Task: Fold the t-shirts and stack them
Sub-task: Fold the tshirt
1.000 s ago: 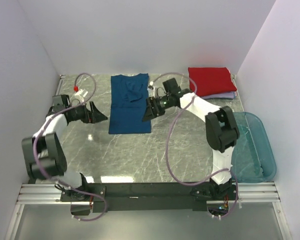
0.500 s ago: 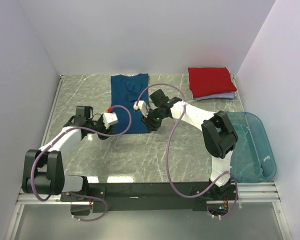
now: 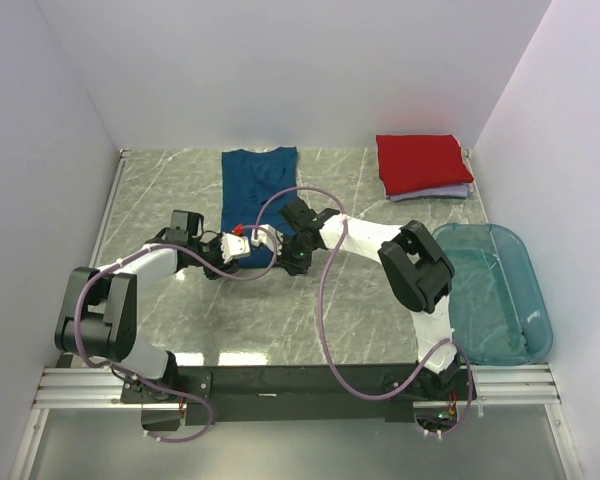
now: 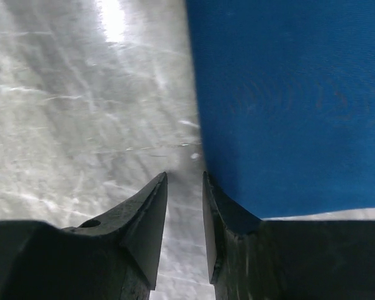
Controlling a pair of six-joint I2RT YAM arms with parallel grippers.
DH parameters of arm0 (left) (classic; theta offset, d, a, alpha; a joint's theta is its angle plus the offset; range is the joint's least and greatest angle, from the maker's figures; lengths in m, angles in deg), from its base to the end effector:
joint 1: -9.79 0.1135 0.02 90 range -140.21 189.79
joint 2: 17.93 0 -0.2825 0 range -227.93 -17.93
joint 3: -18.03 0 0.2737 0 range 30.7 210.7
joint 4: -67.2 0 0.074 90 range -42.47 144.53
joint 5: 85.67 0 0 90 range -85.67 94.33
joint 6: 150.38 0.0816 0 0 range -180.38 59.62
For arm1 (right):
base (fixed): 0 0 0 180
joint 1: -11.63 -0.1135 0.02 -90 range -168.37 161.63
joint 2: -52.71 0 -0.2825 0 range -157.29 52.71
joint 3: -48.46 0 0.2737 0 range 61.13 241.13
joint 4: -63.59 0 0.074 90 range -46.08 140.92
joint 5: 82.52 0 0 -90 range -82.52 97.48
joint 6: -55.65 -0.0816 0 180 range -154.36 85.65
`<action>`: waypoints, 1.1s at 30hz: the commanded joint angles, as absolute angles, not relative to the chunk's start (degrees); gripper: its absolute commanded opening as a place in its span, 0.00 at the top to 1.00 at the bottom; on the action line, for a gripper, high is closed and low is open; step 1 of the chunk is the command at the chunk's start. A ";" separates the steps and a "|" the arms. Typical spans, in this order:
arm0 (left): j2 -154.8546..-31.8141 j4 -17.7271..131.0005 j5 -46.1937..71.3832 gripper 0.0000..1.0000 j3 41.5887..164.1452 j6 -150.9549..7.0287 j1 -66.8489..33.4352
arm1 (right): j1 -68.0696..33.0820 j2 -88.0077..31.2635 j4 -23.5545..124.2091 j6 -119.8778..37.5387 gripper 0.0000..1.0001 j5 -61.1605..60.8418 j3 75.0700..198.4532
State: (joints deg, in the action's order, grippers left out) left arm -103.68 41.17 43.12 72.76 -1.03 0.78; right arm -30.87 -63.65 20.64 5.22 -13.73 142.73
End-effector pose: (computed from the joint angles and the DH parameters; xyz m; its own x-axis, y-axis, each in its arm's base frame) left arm 0.2967 -0.0988 0.1387 -0.0280 0.6834 -0.7295 0.9468 0.2522 0.1999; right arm 0.3210 0.3341 0.1276 -0.0423 -0.8443 -0.5342 -0.9981 0.0602 -0.0160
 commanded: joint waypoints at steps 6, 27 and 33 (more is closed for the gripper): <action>-105.82 36.43 38.88 0.51 76.31 7.29 0.48 | -30.99 -65.41 18.76 7.04 0.64 -9.13 147.61; -109.86 26.50 38.52 0.98 82.29 10.28 0.39 | -30.38 -66.39 13.57 7.31 1.00 -5.96 151.30; -107.85 24.91 40.19 0.99 82.03 10.54 0.39 | -30.03 -62.70 11.90 6.08 1.00 -9.65 152.09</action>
